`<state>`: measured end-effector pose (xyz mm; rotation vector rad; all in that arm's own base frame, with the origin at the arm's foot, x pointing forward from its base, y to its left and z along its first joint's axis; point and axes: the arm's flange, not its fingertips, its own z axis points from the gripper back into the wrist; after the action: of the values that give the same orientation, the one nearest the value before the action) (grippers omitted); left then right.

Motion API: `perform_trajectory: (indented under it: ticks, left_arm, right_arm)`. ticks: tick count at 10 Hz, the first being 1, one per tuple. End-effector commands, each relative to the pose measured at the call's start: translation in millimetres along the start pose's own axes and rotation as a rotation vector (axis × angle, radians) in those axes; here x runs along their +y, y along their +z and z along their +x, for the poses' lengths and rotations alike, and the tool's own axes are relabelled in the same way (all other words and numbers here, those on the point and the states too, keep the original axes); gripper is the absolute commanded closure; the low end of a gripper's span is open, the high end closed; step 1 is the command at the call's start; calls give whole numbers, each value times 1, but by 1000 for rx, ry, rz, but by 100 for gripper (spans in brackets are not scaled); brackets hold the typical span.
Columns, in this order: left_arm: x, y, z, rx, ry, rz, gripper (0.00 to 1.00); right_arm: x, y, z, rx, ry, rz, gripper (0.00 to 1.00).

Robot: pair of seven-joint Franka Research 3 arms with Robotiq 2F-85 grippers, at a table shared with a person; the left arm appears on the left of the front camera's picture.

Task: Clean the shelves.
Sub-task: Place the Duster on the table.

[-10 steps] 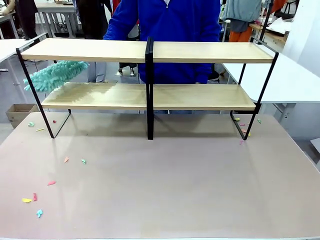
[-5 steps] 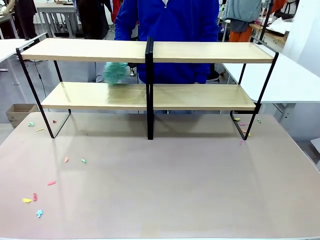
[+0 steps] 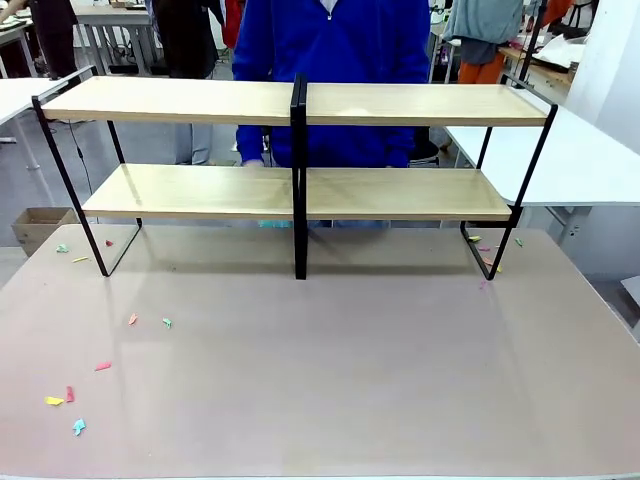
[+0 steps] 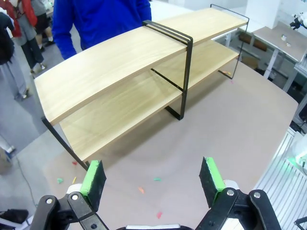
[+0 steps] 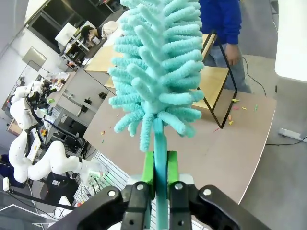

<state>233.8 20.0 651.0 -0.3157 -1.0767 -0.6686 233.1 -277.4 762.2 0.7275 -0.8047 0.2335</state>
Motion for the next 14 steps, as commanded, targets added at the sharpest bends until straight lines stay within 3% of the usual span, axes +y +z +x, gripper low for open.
perform_trajectory:
  ticks: [1,2,4,5,6,8,10,11,12,13,14]
  left_arm:
    - [0,-1,0,-1,2,-4,0]
    - [0,0,0,0,0,0,0]
    - [-12,-30,2,43,73,-265,0]
    - [-7,-39,-17,94,224,-323,0]
    - [-2,-48,-40,115,363,-354,0]
    - [2,-75,-93,111,641,-413,0]
    - [-13,-127,-155,17,809,-534,0]
    - [-24,-154,-186,41,838,-550,0]
    - [-32,-176,-216,103,870,-580,0]
    - [-28,-191,-244,142,984,-700,0]
    - [-22,-198,-269,194,1028,-681,0]
  right_arm:
    - [3,1,2,-11,31,5,88]
    - [0,0,0,0,0,0,88]
    - [33,-70,-26,317,176,276,88]
    - [45,-106,-45,465,213,413,88]
    - [54,-139,-67,564,228,463,88]
    - [71,-214,-120,750,240,444,88]
    - [71,-272,-174,851,208,434,88]
    - [67,-284,-195,884,170,453,88]
    - [60,-273,-199,933,147,375,88]
    - [72,-284,-179,901,156,463,88]
    - [72,-284,-179,901,156,463,88]
